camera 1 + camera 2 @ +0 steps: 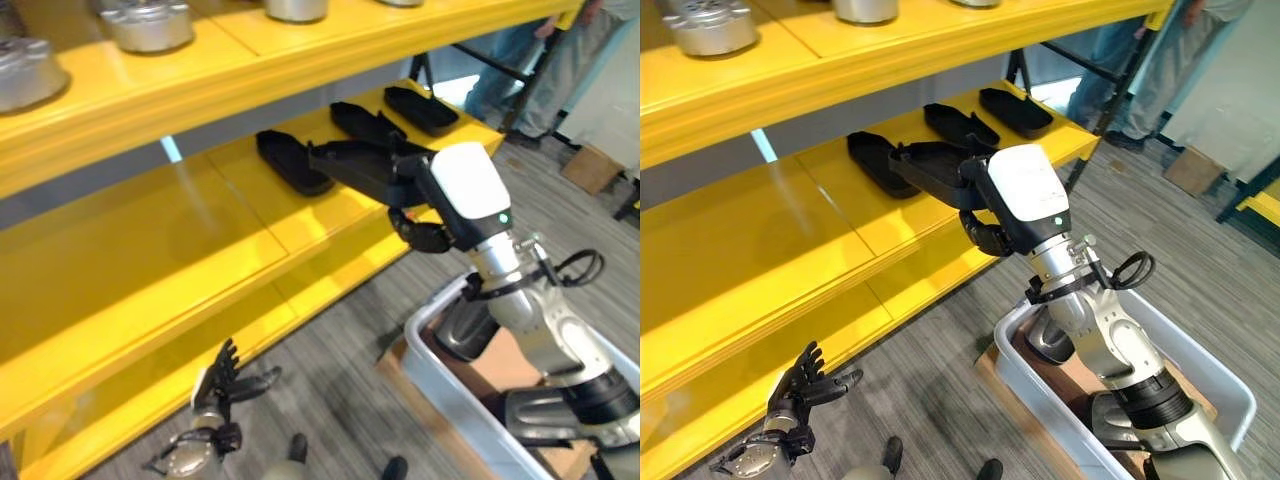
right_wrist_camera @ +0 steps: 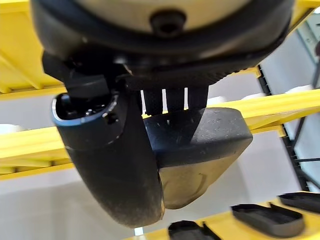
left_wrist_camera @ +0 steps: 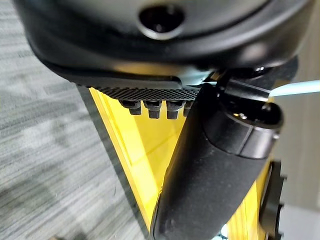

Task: Move parts from the plastic box to the shelf.

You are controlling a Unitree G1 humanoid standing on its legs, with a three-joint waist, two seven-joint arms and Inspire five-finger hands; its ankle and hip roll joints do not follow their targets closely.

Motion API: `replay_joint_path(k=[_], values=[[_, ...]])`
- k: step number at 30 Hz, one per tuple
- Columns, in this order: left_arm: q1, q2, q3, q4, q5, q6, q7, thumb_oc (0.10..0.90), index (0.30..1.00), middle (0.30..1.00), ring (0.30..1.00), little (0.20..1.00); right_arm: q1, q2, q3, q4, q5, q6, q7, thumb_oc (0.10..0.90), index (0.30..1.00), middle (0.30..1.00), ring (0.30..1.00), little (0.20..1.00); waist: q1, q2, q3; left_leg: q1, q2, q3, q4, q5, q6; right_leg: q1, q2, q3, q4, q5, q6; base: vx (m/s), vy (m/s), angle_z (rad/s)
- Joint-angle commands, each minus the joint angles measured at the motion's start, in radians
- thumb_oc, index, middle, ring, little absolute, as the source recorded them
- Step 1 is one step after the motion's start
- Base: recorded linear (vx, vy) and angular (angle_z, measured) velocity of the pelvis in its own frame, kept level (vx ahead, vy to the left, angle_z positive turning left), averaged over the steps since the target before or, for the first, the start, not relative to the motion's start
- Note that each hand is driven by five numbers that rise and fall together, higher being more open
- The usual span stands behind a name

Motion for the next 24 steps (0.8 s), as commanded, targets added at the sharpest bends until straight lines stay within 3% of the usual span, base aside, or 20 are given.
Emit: replay_joint_path(k=[1, 5, 7, 9, 10, 11, 12, 14, 19, 24], values=[[-0.04, 0.068, 0.001, -0.078, 0.033, -0.079, 0.016, 0.9, 1.0, 1.0, 1.0, 1.0, -0.219, 0.013, 0.001, 0.019, -0.005, -0.026, -0.089, 0.4, 0.3, 0.3, 0.3, 0.3, 0.026, 0.033, -0.084, 0.035, -0.054, 0.003, -0.024, -0.06, 0.08, 0.013, -0.042, 0.018, 0.111, -0.113, 0.064, 0.0, 0.053, 0.16], [-0.044, 0.084, 0.012, -0.075, 0.028, -0.084, 0.022, 0.9, 1.0, 1.0, 1.0, 1.0, -0.274, 0.027, 0.039, 0.057, -0.019, -0.02, -0.088, 0.4, 0.3, 0.3, 0.3, 0.3, 0.045, 0.033, -0.069, 0.022, -0.074, -0.017, 0.004, -0.074, 0.101, -0.002, -0.062, 0.049, 0.156, -0.118, 0.066, 0.0, 0.072, 0.1], [-0.068, 0.101, 0.002, -0.074, 0.022, -0.088, 0.031, 0.9, 1.0, 1.0, 1.0, 1.0, -0.292, 0.019, 0.04, 0.059, -0.025, -0.016, -0.094, 0.4, 0.3, 0.3, 0.3, 0.3, 0.029, 0.034, -0.057, 0.007, -0.082, -0.046, 0.019, -0.072, 0.111, -0.029, -0.048, 0.141, 0.193, -0.122, 0.061, -0.02, 0.031, 0.14], [-0.087, 0.112, -0.017, -0.061, 0.021, -0.094, 0.036, 0.9, 1.0, 1.0, 1.0, 1.0, -0.292, 0.015, 0.042, 0.048, -0.029, -0.018, -0.094, 0.4, 0.3, 0.3, 0.3, 0.3, -0.006, 0.042, -0.054, 0.002, -0.088, -0.09, 0.012, -0.063, 0.116, -0.073, 0.031, 0.34, 0.214, -0.162, 0.049, 0.0, 0.015, 0.55], [-0.092, 0.115, -0.03, -0.051, 0.022, -0.092, 0.036, 0.9, 1.0, 1.0, 1.0, 1.0, -0.278, 0.014, 0.035, 0.033, -0.027, -0.02, -0.097, 0.4, 0.3, 0.3, 0.3, 0.3, -0.035, 0.049, -0.055, -0.006, -0.094, -0.135, 0.01, -0.045, 0.12, -0.096, 0.101, 0.495, 0.232, -0.183, 0.043, 0.04, 0.013, 0.96], [-0.097, 0.119, -0.035, -0.048, 0.025, -0.091, 0.033, 0.9, 1.0, 1.0, 1.0, 1.0, -0.267, 0.009, 0.026, 0.023, -0.024, -0.02, -0.097, 0.4, 0.3, 0.3, 0.3, 0.3, -0.055, 0.051, -0.054, -0.004, -0.098, -0.166, 0.006, -0.036, 0.118, -0.111, 0.153, 0.605, 0.251, -0.199, 0.037, 0.08, -0.035, 1.72], [-0.107, 0.118, -0.057, -0.044, 0.032, -0.09, 0.022, 0.9, 1.0, 1.0, 1.0, 1.0, -0.246, -0.003, 0.005, -0.009, -0.015, -0.028, -0.11, 0.4, 0.3, 0.3, 0.3, 0.3, -0.078, 0.051, -0.053, -0.005, -0.114, -0.228, 0.001, -0.03, 0.114, -0.111, 0.238, 0.774, 0.254, -0.223, 0.016, 0.08, -0.052, 1.62], [-0.112, 0.112, -0.063, -0.043, 0.032, -0.093, 0.021, 0.9, 1.0, 1.0, 1.0, 1.0, -0.239, -0.007, -0.004, -0.024, -0.013, -0.032, -0.111, 0.4, 0.3, 0.3, 0.3, 0.3, -0.079, 0.052, -0.048, -0.002, -0.119, -0.247, 0.003, -0.031, 0.107, -0.121, 0.251, 0.792, 0.26, -0.221, 0.007, 0.02, -0.065, 1.18], [-0.104, 0.077, -0.073, -0.046, 0.028, -0.09, 0.027, 0.9, 1.0, 1.0, 1.0, 1.0, -0.181, -0.011, -0.046, -0.03, 0.056, -0.042, -0.106, 0.4, 0.3, 0.3, 0.3, 0.3, -0.08, 0.056, -0.063, -0.003, -0.123, -0.326, 0.007, -0.003, 0.064, -0.057, 0.23, 0.67, 0.178, -0.218, -0.015, 0.01, -0.18, 0.9], [-0.106, 0.081, -0.089, -0.037, 0.03, -0.083, 0.028, 0.9, 1.0, 1.0, 1.0, 1.0, -0.174, -0.013, -0.057, -0.015, 0.077, -0.045, -0.119, 0.4, 0.3, 0.3, 0.3, 0.3, -0.081, 0.055, -0.065, -0.011, -0.12, -0.388, 0.0, 0.017, 0.04, -0.043, 0.231, 0.609, 0.174, -0.236, -0.028, 0.0, -0.147, 0.52]])
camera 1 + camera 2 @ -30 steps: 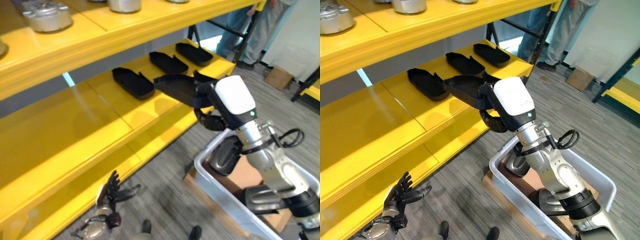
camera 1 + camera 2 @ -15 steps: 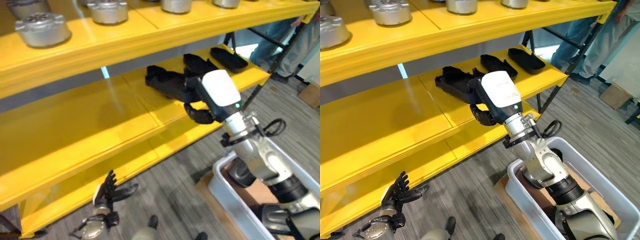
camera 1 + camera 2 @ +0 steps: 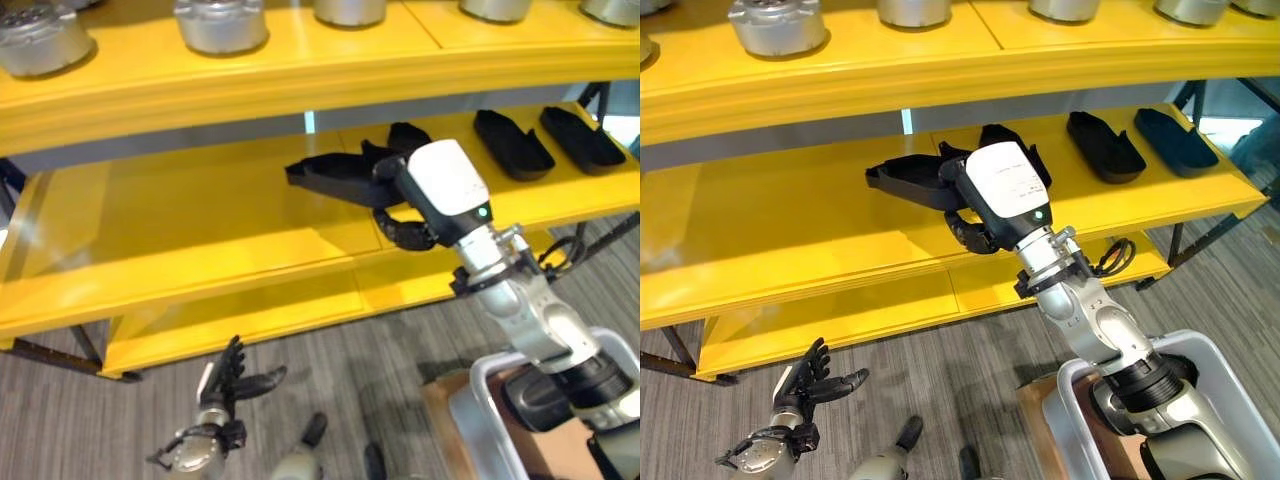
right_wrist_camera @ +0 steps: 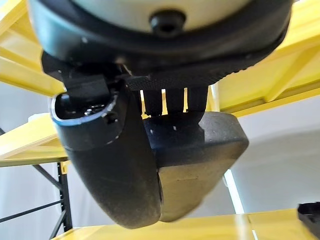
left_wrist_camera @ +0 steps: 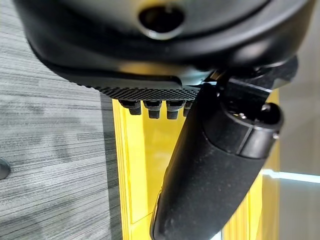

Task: Move parts from the plastic box to the shelf.

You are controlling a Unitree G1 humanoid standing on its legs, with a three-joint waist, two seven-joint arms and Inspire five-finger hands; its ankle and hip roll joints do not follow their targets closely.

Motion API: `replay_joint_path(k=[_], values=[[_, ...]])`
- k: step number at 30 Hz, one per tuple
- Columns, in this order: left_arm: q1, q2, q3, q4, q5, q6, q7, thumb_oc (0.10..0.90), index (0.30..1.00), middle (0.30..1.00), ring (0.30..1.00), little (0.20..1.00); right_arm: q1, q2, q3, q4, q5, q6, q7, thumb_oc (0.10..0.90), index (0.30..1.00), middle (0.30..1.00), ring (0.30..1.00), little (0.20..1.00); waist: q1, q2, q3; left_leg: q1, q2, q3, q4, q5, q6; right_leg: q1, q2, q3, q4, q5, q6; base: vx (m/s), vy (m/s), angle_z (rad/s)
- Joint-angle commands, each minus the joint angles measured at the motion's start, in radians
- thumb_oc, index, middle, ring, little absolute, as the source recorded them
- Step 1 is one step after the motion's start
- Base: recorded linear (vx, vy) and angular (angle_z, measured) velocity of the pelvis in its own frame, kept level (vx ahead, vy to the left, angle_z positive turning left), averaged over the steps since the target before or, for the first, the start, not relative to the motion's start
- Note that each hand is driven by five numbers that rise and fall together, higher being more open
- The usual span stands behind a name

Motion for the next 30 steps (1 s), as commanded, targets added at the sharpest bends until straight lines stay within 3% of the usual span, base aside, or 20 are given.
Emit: replay_joint_path(k=[1, 6, 7, 8, 9, 11, 13, 16, 20, 22, 30], values=[[-0.073, 0.054, -0.021, -0.043, 0.028, -0.073, 0.01, 0.9, 1.0, 1.0, 1.0, 1.0, -0.104, 0.009, -0.136, -0.069, 0.058, -0.026, -0.117, 0.4, 0.3, 0.3, 0.3, 0.3, 0.015, -0.017, -0.107, 0.053, -0.076, 0.037, -0.015, -0.032, 0.062, -0.093, -0.014, -0.079, 0.145, -0.078, 0.027, -0.01, -0.089, 0.45], [-0.077, 0.054, -0.03, -0.038, 0.024, -0.072, 0.014, 0.9, 1.0, 1.0, 1.0, 1.0, -0.124, 0.011, -0.125, -0.061, 0.073, -0.03, -0.125, 0.4, 0.3, 0.3, 0.3, 0.3, 0.021, -0.018, -0.1, 0.04, -0.084, -0.01, 0.002, -0.024, 0.05, -0.087, -0.008, -0.116, 0.151, -0.091, 0.017, -0.03, -0.103, 0.3], [-0.086, 0.048, -0.037, -0.035, 0.012, -0.072, 0.019, 0.9, 1.0, 1.0, 1.0, 1.0, -0.143, 0.006, -0.118, -0.058, 0.08, -0.032, -0.129, 0.4, 0.3, 0.3, 0.3, 0.3, 0.017, -0.023, -0.075, 0.007, -0.099, 0.024, 0.081, -0.05, 0.043, -0.086, -0.02, -0.148, 0.165, -0.101, 0.012, -0.14, -0.03, 0.66], [-0.107, 0.045, -0.047, -0.032, 0.001, -0.07, 0.021, 0.9, 1.0, 1.0, 1.0, 1.0, -0.162, -0.017, -0.116, -0.049, 0.078, -0.024, -0.131, 0.4, 0.3, 0.3, 0.3, 0.3, -0.006, -0.027, -0.05, -0.045, -0.058, 0.153, 0.138, -0.059, 0.042, -0.092, -0.042, -0.194, 0.176, -0.099, 0.013, -0.14, -0.027, 0.89], [-0.108, 0.044, -0.047, -0.032, 0.001, -0.07, 0.021, 0.9, 1.0, 1.0, 1.0, 1.0, -0.164, -0.017, -0.114, -0.047, 0.078, -0.024, -0.132, 0.4, 0.3, 0.3, 0.3, 0.3, -0.004, -0.027, -0.049, -0.048, -0.059, 0.156, 0.143, -0.062, 0.042, -0.094, -0.042, -0.193, 0.178, -0.101, 0.013, -0.1, 0.034, 1.05], [-0.117, 0.041, -0.055, -0.027, -0.001, -0.066, 0.024, 0.9, 1.0, 1.0, 1.0, 1.0, -0.17, -0.023, -0.111, -0.038, 0.077, -0.014, -0.139, 0.4, 0.3, 0.3, 0.3, 0.3, -0.012, -0.031, -0.042, -0.082, 0.016, 0.238, 0.135, -0.038, 0.046, -0.095, -0.057, -0.214, 0.192, -0.106, 0.011, -0.02, 0.029, 0.87], [-0.124, 0.041, -0.065, -0.02, 0.004, -0.066, 0.026, 0.9, 1.0, 1.0, 1.0, 1.0, -0.161, -0.035, -0.121, -0.022, 0.078, -0.003, -0.148, 0.4, 0.3, 0.3, 0.3, 0.3, -0.014, -0.025, -0.046, -0.119, 0.073, 0.251, 0.078, 0.035, 0.028, -0.089, -0.066, -0.238, 0.194, -0.114, 0.011, 0.03, 0.048, 0.3], [-0.127, 0.042, -0.076, -0.013, 0.006, -0.066, 0.026, 0.9, 1.0, 1.0, 1.0, 1.0, -0.152, -0.055, -0.123, -0.005, 0.075, 0.006, -0.154, 0.4, 0.3, 0.3, 0.3, 0.3, -0.011, -0.003, -0.061, -0.115, 0.134, 0.297, -0.043, 0.09, 0.002, -0.066, -0.072, -0.263, 0.206, -0.148, 0.015, 0.13, 0.111, 0.33], [-0.118, 0.036, -0.076, -0.005, 0.007, -0.067, 0.028, 0.9, 1.0, 1.0, 1.0, 1.0, -0.136, -0.041, -0.114, 0.008, 0.061, 0.011, -0.142, 0.4, 0.3, 0.3, 0.3, 0.3, 0.007, 0.012, -0.086, -0.077, 0.119, 0.302, -0.066, 0.092, 0.003, -0.012, -0.098, -0.261, 0.179, -0.16, 0.024, 0.18, 0.18, 0.18], [-0.125, 0.048, -0.074, -0.015, 0.012, -0.071, 0.025, 0.9, 1.0, 1.0, 1.0, 1.0, -0.131, -0.031, -0.115, 0.009, 0.06, 0.015, -0.138, 0.4, 0.3, 0.3, 0.3, 0.3, 0.02, 0.0, -0.09, -0.097, 0.091, 0.317, 0.011, 0.054, 0.012, 0.017, -0.134, -0.258, 0.158, -0.156, 0.036, 0.2, 0.19, 0.04], [-0.124, 0.076, -0.047, -0.032, 0.014, -0.072, 0.037, 0.9, 1.0, 1.0, 1.0, 1.0, -0.14, 0.023, -0.099, 0.017, 0.054, 0.027, -0.119, 0.4, 0.3, 0.3, 0.3, 0.3, 0.052, -0.037, -0.11, -0.128, 0.028, 0.361, 0.099, -0.044, 0.061, 0.021, -0.23, -0.222, 0.085, -0.083, 0.098, 0.13, 0.163, -0.11]])
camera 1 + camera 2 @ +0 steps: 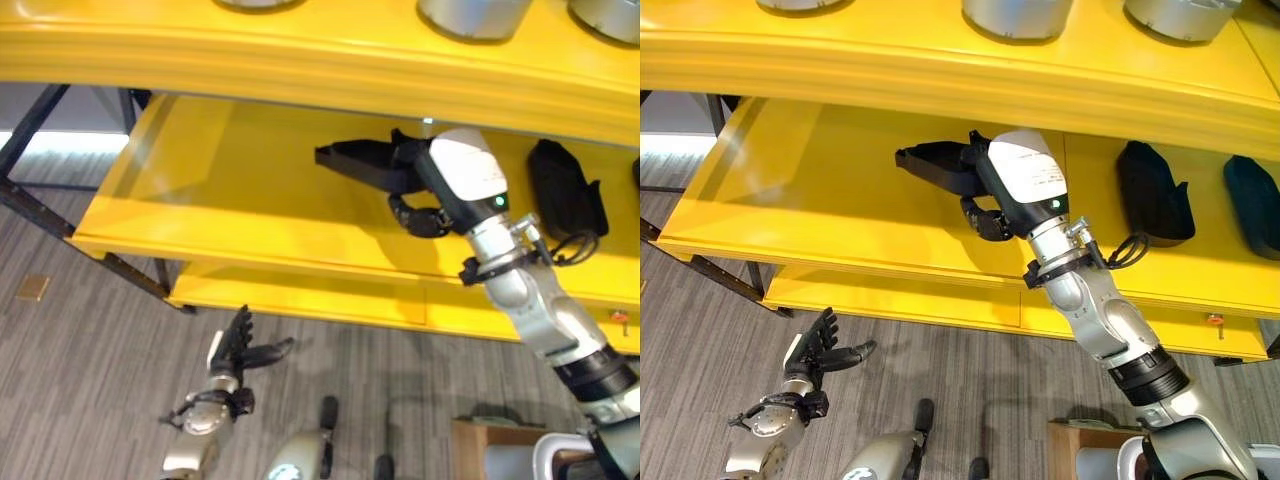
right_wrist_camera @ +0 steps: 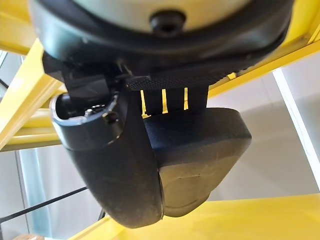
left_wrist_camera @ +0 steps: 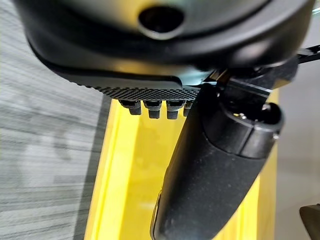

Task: Move parts from the plastic box to the shelf.

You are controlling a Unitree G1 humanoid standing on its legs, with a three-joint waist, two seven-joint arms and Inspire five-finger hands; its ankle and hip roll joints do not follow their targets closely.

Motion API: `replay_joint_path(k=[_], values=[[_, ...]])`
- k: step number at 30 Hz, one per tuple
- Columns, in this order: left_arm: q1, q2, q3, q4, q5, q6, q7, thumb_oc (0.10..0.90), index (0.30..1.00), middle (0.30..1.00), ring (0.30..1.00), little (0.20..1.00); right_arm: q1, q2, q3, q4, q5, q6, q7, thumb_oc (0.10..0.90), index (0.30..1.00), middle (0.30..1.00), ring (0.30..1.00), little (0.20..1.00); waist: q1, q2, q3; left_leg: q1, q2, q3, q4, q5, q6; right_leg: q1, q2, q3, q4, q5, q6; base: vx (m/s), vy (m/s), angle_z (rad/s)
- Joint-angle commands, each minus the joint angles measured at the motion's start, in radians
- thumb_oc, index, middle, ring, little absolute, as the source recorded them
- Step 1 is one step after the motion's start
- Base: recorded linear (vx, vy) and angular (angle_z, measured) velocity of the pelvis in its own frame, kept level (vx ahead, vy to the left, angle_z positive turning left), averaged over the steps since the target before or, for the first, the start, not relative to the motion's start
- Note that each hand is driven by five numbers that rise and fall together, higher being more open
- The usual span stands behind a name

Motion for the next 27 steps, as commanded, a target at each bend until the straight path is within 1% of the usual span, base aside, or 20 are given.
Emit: replay_joint_path(k=[1, 5, 8, 9, 10, 11, 12, 13, 14, 15, 16, 18, 19, 20, 21, 22, 23, 24, 26, 27], values=[[0.05, 0.052, -0.022, -0.067, 0.017, -0.075, 0.014, 0.9, 1.0, 1.0, 1.0, 1.0, -0.119, 0.029, -0.063, -0.018, 0.015, -0.02, -0.101, 0.4, 0.3, 0.3, 0.3, 0.3, 0.011, -0.011, -0.19, -0.084, 0.1, -0.109, 0.022, -0.01, -0.103, -0.079, -0.075, 0.011, 0.057, -0.002, 0.082, 0.07, 0.157, -0.24], [0.055, 0.065, -0.001, -0.079, 0.009, -0.081, 0.024, 0.9, 1.0, 1.0, 1.0, 1.0, -0.163, 0.045, -0.036, 0.002, 0.022, -0.017, -0.094, 0.4, 0.3, 0.3, 0.3, 0.3, 0.022, -0.024, -0.187, -0.097, 0.086, -0.079, 0.055, -0.05, -0.084, -0.105, -0.106, 0.036, 0.04, 0.035, 0.106, 0.05, 0.133, -0.25], [0.055, 0.075, 0.005, -0.087, 0.011, -0.082, 0.027, 0.9, 1.0, 1.0, 1.0, 1.0, -0.183, 0.054, -0.026, 0.014, 0.025, -0.016, -0.089, 0.4, 0.3, 0.3, 0.3, 0.3, 0.025, -0.029, -0.179, -0.102, 0.078, -0.065, 0.076, -0.079, -0.067, -0.141, -0.12, 0.043, 0.073, 0.055, 0.12, 0.05, 0.141, -0.23], [0.055, 0.079, 0.007, -0.092, 0.013, -0.082, 0.027, 0.9, 1.0, 1.0, 1.0, 1.0, -0.191, 0.058, -0.02, 0.02, 0.021, -0.015, -0.086, 0.4, 0.3, 0.3, 0.3, 0.3, 0.025, -0.028, -0.174, -0.096, 0.077, -0.057, 0.075, -0.085, -0.057, -0.169, -0.127, 0.047, 0.122, 0.088, 0.127, 0.04, 0.147, -0.13], [0.054, 0.087, 0.008, -0.097, 0.013, -0.082, 0.023, 0.9, 1.0, 1.0, 1.0, 1.0, -0.199, 0.058, -0.016, 0.028, 0.018, -0.013, -0.08, 0.4, 0.3, 0.3, 0.3, 0.3, 0.019, -0.025, -0.166, -0.084, 0.075, -0.054, 0.072, -0.092, -0.048, -0.193, -0.131, 0.05, 0.173, 0.127, 0.127, 0.01, 0.154, -0.13], [0.051, 0.097, 0.005, -0.102, 0.014, -0.082, 0.02, 0.9, 1.0, 1.0, 1.0, 1.0, -0.215, 0.056, -0.009, 0.032, 0.018, -0.011, -0.076, 0.4, 0.3, 0.3, 0.3, 0.3, 0.01, -0.02, -0.15, -0.076, 0.071, -0.055, 0.07, -0.091, -0.044, -0.224, -0.121, 0.066, 0.223, 0.162, 0.124, -0.05, 0.173, -0.25], [0.041, 0.115, 0.007, -0.108, 0.015, -0.087, 0.022, 0.9, 1.0, 1.0, 1.0, 1.0, -0.256, 0.056, 0.006, 0.054, 0.021, -0.008, -0.077, 0.4, 0.3, 0.3, 0.3, 0.3, 0.009, -0.003, -0.121, -0.065, 0.082, -0.045, 0.065, -0.093, -0.041, -0.285, -0.116, 0.037, 0.291, 0.172, 0.12, -0.07, 0.113, -0.24], [0.04, 0.114, 0.009, -0.107, 0.015, -0.087, 0.022, 0.9, 1.0, 1.0, 1.0, 1.0, -0.261, 0.056, 0.009, 0.057, 0.021, -0.009, -0.078, 0.4, 0.3, 0.3, 0.3, 0.3, 0.008, -0.002, -0.119, -0.066, 0.082, -0.044, 0.066, -0.093, -0.041, -0.289, -0.115, 0.039, 0.297, 0.17, 0.119, -0.02, 0.097, -0.33], [0.041, 0.121, 0.021, -0.116, 0.018, -0.093, 0.024, 0.9, 1.0, 1.0, 1.0, 1.0, -0.303, 0.062, 0.028, 0.08, 0.025, -0.004, -0.079, 0.4, 0.3, 0.3, 0.3, 0.3, 0.01, 0.0, -0.107, -0.05, 0.088, -0.019, 0.063, -0.11, -0.044, -0.328, -0.134, -0.011, 0.227, 0.175, 0.115, 0.02, 0.009, -0.26], [0.039, 0.122, 0.027, -0.116, 0.015, -0.096, 0.028, 0.9, 1.0, 1.0, 1.0, 1.0, -0.33, 0.061, 0.034, 0.097, 0.033, -0.003, -0.081, 0.4, 0.3, 0.3, 0.3, 0.3, 0.006, 0.002, -0.095, -0.04, 0.094, -0.011, 0.06, -0.116, -0.048, -0.358, -0.138, -0.025, 0.175, 0.184, 0.118, 0.05, -0.048, -0.83], [0.034, 0.121, 0.038, -0.112, 0.007, -0.104, 0.041, 0.9, 1.0, 1.0, 1.0, 1.0, -0.388, 0.069, 0.061, 0.121, 0.038, -0.001, -0.085, 0.4, 0.3, 0.3, 0.3, 0.3, 0.007, 0.005, -0.071, -0.029, 0.118, 0.006, 0.077, -0.135, -0.06, -0.414, -0.162, -0.044, 0.087, 0.213, 0.134, 0.03, -0.071, -0.64], [0.033, 0.119, 0.04, -0.111, 0.007, -0.104, 0.04, 0.9, 1.0, 1.0, 1.0, 1.0, -0.394, 0.07, 0.065, 0.125, 0.039, -0.001, -0.086, 0.4, 0.3, 0.3, 0.3, 0.3, 0.007, 0.007, -0.069, -0.029, 0.121, 0.008, 0.081, -0.139, -0.06, -0.409, -0.159, -0.044, 0.08, 0.216, 0.133, 0.05, -0.081, -0.42], [0.036, 0.113, 0.045, -0.092, 0.006, -0.106, 0.042, 0.9, 1.0, 1.0, 1.0, 1.0, -0.376, 0.06, 0.07, 0.119, 0.033, -0.003, -0.076, 0.4, 0.3, 0.3, 0.3, 0.3, 0.002, -0.013, -0.066, -0.019, 0.117, 0.006, 0.1, -0.148, -0.072, -0.38, -0.157, -0.027, 0.033, 0.22, 0.139, 0.1, -0.157, -0.03], [0.037, 0.103, 0.039, -0.087, 0.007, -0.106, 0.041, 0.9, 1.0, 1.0, 1.0, 1.0, -0.353, 0.06, 0.063, 0.114, 0.038, -0.006, -0.071, 0.4, 0.3, 0.3, 0.3, 0.3, -0.003, -0.021, -0.069, -0.015, 0.11, -0.002, 0.095, -0.148, -0.076, -0.363, -0.15, -0.015, 0.028, 0.219, 0.135, 0.14, -0.266, 0.25], [0.042, 0.088, 0.036, -0.086, 0.003, -0.104, 0.036, 0.9, 1.0, 1.0, 1.0, 1.0, -0.342, 0.053, 0.061, 0.108, 0.039, -0.005, -0.061, 0.4, 0.3, 0.3, 0.3, 0.3, -0.003, -0.023, -0.083, -0.013, 0.114, -0.022, 0.084, -0.138, -0.092, -0.352, -0.141, -0.022, 0.043, 0.21, 0.129, 0.07, -0.167, 0.56], [0.043, 0.087, 0.036, -0.087, 0.004, -0.104, 0.036, 0.9, 1.0, 1.0, 1.0, 1.0, -0.341, 0.053, 0.061, 0.108, 0.039, -0.005, -0.061, 0.4, 0.3, 0.3, 0.3, 0.3, -0.007, -0.022, -0.085, -0.014, 0.114, -0.026, 0.082, -0.136, -0.092, -0.352, -0.141, -0.026, 0.045, 0.209, 0.129, 0.12, -0.303, 0.78], [0.06, 0.072, 0.036, -0.096, 0.002, -0.098, 0.031, 0.9, 1.0, 1.0, 1.0, 1.0, -0.336, 0.054, 0.065, 0.109, 0.048, -0.006, -0.053, 0.4, 0.3, 0.3, 0.3, 0.3, -0.006, -0.014, -0.1, 0.001, 0.138, -0.046, 0.067, -0.126, -0.109, -0.336, -0.13, -0.064, 0.078, 0.179, 0.117, 0.08, -0.197, 0.75], [0.061, 0.072, 0.037, -0.097, 0.002, -0.098, 0.031, 0.9, 1.0, 1.0, 1.0, 1.0, -0.336, 0.054, 0.065, 0.109, 0.049, -0.006, -0.053, 0.4, 0.3, 0.3, 0.3, 0.3, -0.009, -0.013, -0.1, 0.001, 0.138, -0.049, 0.067, -0.126, -0.11, -0.335, -0.129, -0.067, 0.08, 0.177, 0.116, 0.09, -0.274, 0.51], [0.06, 0.073, 0.029, -0.09, -0.001, -0.092, 0.027, 0.9, 1.0, 1.0, 1.0, 1.0, -0.336, 0.059, 0.065, 0.119, 0.07, -0.009, -0.051, 0.4, 0.3, 0.3, 0.3, 0.3, -0.01, -0.007, -0.1, 0.0, 0.162, -0.069, 0.057, -0.108, -0.124, -0.33, -0.108, -0.076, 0.103, 0.139, 0.102, 0.03, -0.201, 0.15], [0.062, 0.073, 0.025, -0.091, 0.0, -0.09, 0.021, 0.9, 1.0, 1.0, 1.0, 1.0, -0.343, 0.062, 0.071, 0.128, 0.075, -0.008, -0.049, 0.4, 0.3, 0.3, 0.3, 0.3, -0.011, -0.001, -0.104, 0.01, 0.178, -0.079, 0.032, -0.096, -0.132, -0.322, -0.098, -0.093, 0.117, 0.117, 0.094, 0.06, -0.211, 0.3]])
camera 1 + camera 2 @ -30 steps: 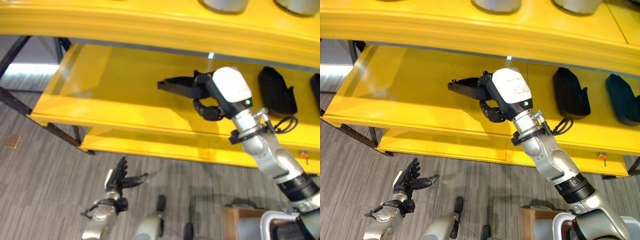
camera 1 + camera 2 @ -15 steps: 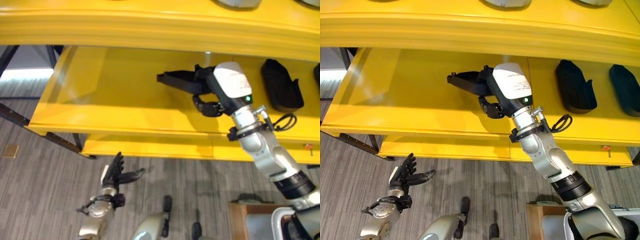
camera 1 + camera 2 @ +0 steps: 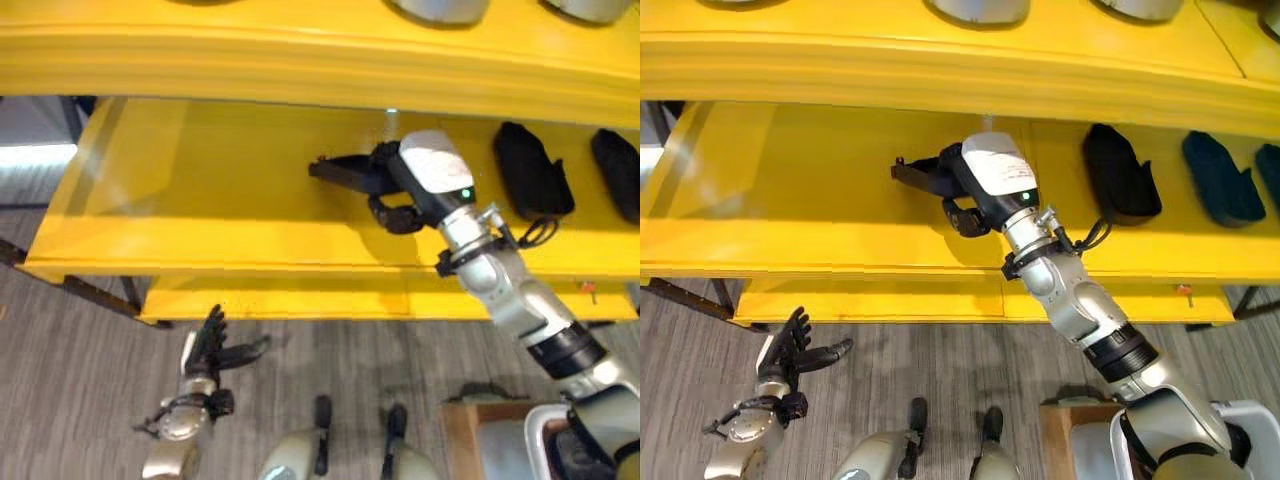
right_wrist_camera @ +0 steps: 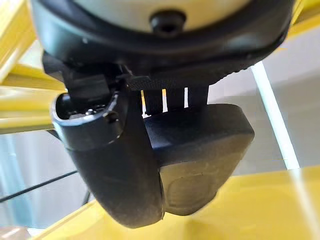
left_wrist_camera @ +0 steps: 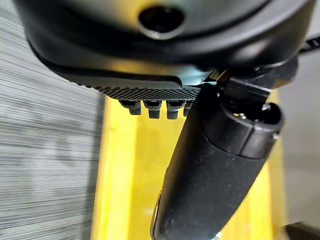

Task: Move parts from the plastic box to the shelf.

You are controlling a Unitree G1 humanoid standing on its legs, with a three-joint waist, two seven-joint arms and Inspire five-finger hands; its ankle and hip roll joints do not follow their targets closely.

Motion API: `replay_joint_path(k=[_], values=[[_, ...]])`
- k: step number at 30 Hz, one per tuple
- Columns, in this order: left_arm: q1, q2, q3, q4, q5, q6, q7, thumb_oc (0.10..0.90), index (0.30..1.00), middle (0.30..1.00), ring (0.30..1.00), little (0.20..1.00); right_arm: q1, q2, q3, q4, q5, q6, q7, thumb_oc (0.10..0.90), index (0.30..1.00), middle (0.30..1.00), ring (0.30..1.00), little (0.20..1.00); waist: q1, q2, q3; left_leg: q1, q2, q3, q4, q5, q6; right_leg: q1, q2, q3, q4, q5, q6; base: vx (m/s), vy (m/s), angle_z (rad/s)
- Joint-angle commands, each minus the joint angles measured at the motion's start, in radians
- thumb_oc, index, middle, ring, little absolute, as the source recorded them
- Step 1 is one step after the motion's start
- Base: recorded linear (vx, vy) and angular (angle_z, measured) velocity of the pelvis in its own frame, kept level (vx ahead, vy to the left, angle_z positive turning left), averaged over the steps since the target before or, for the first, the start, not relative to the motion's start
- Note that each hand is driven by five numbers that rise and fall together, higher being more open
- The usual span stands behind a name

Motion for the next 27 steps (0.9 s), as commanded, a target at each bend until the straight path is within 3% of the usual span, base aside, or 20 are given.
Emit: replay_joint_path(k=[1, 13, 27], values=[[-0.04, 0.035, -0.044, -0.08, 0.006, -0.066, -0.001, 0.9, 1.0, 1.0, 1.0, 1.0, -0.185, -0.002, -0.062, -0.009, 0.048, -0.035, -0.076, 0.4, 0.3, 0.3, 0.3, 0.3, 0.007, 0.039, -0.119, 0.058, 0.165, -0.143, -0.056, -0.027, -0.117, -0.073, 0.001, -0.013, 0.176, -0.147, 0.007, 0.05, -0.138, 0.39], [-0.027, 0.032, -0.046, -0.076, -0.01, -0.065, 0.006, 0.9, 1.0, 1.0, 1.0, 1.0, -0.259, 0.048, 0.009, 0.052, 0.089, -0.033, -0.062, 0.4, 0.3, 0.3, 0.3, 0.3, 0.026, 0.056, -0.12, 0.099, 0.202, -0.172, -0.123, 0.008, -0.126, -0.089, 0.031, -0.026, 0.257, -0.212, -0.011, 0.02, -0.081, 0.07], [-0.035, 0.04, -0.065, -0.088, -0.034, -0.086, 0.015, 0.9, 1.0, 1.0, 1.0, 1.0, -0.326, 0.096, 0.066, 0.287, 0.135, 0.005, -0.085, 0.4, 0.3, 0.3, 0.3, 0.3, 0.046, 0.087, -0.085, 0.046, 0.18, -0.194, -0.11, 0.017, -0.124, -0.135, 0.009, -0.033, 0.293, -0.214, -0.01, -0.02, 0.005, 0.05]])
